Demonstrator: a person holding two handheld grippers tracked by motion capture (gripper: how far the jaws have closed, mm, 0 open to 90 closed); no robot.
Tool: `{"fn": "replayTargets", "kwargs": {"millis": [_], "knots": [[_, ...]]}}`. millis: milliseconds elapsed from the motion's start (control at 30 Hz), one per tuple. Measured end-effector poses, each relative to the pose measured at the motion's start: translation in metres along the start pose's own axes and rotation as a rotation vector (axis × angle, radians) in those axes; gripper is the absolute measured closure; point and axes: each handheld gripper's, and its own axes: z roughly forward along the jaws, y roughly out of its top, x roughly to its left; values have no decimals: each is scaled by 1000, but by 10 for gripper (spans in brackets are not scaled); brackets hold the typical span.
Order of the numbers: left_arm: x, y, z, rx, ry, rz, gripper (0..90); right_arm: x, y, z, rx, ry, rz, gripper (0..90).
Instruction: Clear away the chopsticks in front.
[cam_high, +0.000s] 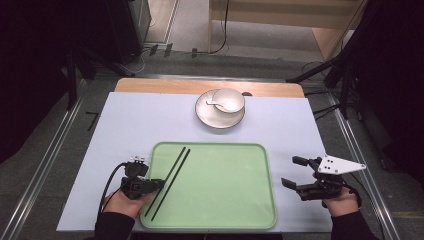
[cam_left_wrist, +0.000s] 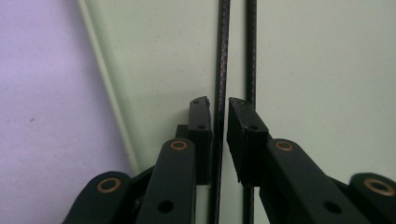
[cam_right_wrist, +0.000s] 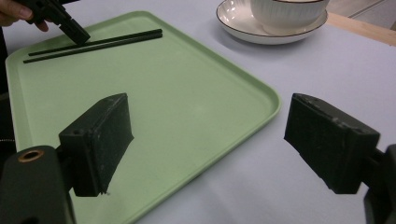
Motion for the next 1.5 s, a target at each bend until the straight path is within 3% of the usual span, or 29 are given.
{"fn": "replayTargets", "kwargs": {"millis": [100, 200, 367, 433, 633, 800, 967, 1067, 1200, 1500], "knots": [[1, 2, -1, 1, -7, 8, 749, 0, 0, 0, -4, 0, 2, 153], [3, 5, -4, -16, -40, 32, 659, 0, 0, -1, -1, 0, 0, 153], [10, 10, -11, -82, -69, 132, 487, 1, -1, -1, 0, 4, 1, 153], [15, 11, -13, -78, -78, 148, 418, 1, 0, -1, 0, 7, -1, 153], [31, 14, -27, -135, -112, 215, 358, 2, -1, -2, -1, 11, 1, 153], [46, 10, -37, -167, -103, 277, 338, 2, -1, -2, -3, 15, 5, 153], [62, 6, -48, -233, -95, 327, 306, 4, -1, -2, -7, 26, 6, 153], [73, 2, -54, -264, -86, 333, 294, 4, -1, -2, -8, 29, 8, 153], [84, 1, -57, -278, -75, 304, 293, 5, -1, -2, -9, 32, 6, 153], [92, -1, -55, -273, -53, 299, 277, 5, -1, -2, -9, 35, 2, 152]]}}
